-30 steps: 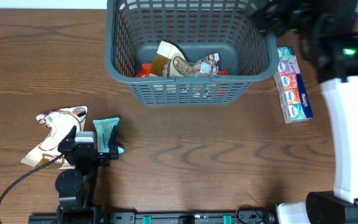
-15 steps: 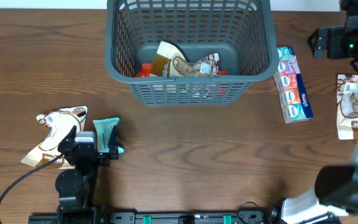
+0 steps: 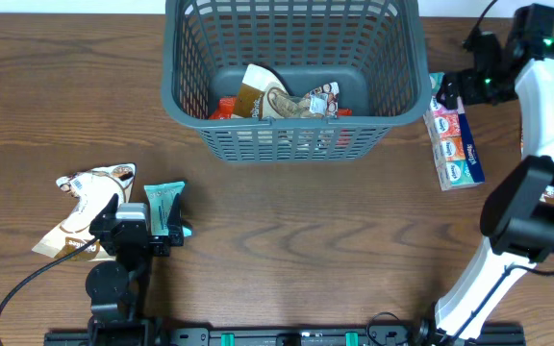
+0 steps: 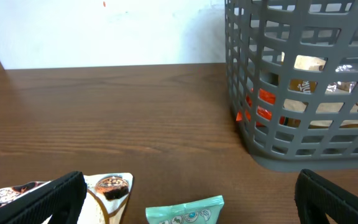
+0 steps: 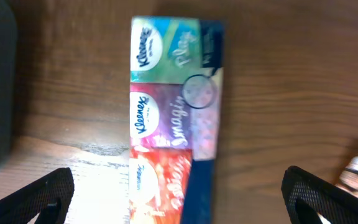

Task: Pack container
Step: 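Move the right gripper to the Kleenex tissue strip and grasp it, then lift the Kleenex tissue strip and carry it into the basket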

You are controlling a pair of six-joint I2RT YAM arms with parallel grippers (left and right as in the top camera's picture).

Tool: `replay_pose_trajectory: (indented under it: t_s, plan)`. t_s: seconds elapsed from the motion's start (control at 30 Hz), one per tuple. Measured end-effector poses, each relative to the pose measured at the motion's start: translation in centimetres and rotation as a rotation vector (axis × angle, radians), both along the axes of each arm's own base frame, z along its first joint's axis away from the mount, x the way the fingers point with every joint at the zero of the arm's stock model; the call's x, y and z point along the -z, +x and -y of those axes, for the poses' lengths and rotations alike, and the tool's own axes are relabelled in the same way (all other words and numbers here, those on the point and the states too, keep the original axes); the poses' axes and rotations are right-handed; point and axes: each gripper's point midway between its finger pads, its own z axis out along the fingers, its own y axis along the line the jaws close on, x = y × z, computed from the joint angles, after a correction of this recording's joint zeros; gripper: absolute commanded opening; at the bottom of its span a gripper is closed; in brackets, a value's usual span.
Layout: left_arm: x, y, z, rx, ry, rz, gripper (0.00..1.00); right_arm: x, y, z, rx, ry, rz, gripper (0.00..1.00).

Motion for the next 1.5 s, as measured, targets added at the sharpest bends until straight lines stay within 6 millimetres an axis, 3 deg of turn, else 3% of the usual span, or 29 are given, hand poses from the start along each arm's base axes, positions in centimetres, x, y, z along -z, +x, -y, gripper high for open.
replay_pose_trajectory:
  t_s: [0.23, 0.6, 0.93, 1.03, 1.17, 1.27, 1.5]
  plan:
    - [0.0, 0.0, 0.0, 0.0, 0.0, 0.0, 0.99, 5.2, -0.3, -0.1, -0.012, 0.022, -0.108, 0.99]
    - [0.0, 0.0, 0.0, 0.0, 0.0, 0.0, 0.99, 9.9, -2.3, -0.6, -0.021, 0.059, -0.252, 0.98]
    - [0.0, 0.0, 0.0, 0.0, 0.0, 0.0, 0.99, 10.3, -2.7, -0.2, -0.021, 0.038, -0.275, 0.43]
    - [0.0, 0.0, 0.0, 0.0, 0.0, 0.0, 0.99, 10.1, -2.7, -0.1, -0.017, 0.037, -0.272, 0.36]
    - [0.0, 0.0, 0.0, 0.0, 0.0, 0.0, 0.99, 10.1, -2.7, -0.1, -0.016, 0.037, -0.273, 0.11]
    - [0.0, 0.0, 0.0, 0.0, 0.0, 0.0, 0.99, 10.1, -2.7, -0.1, -0.013, 0.038, -0.273, 0.01]
    - [0.0, 0.0, 0.0, 0.0, 0.0, 0.0, 0.99, 8.3, -2.6, 0.1, -0.001, 0.02, -0.251, 0.01]
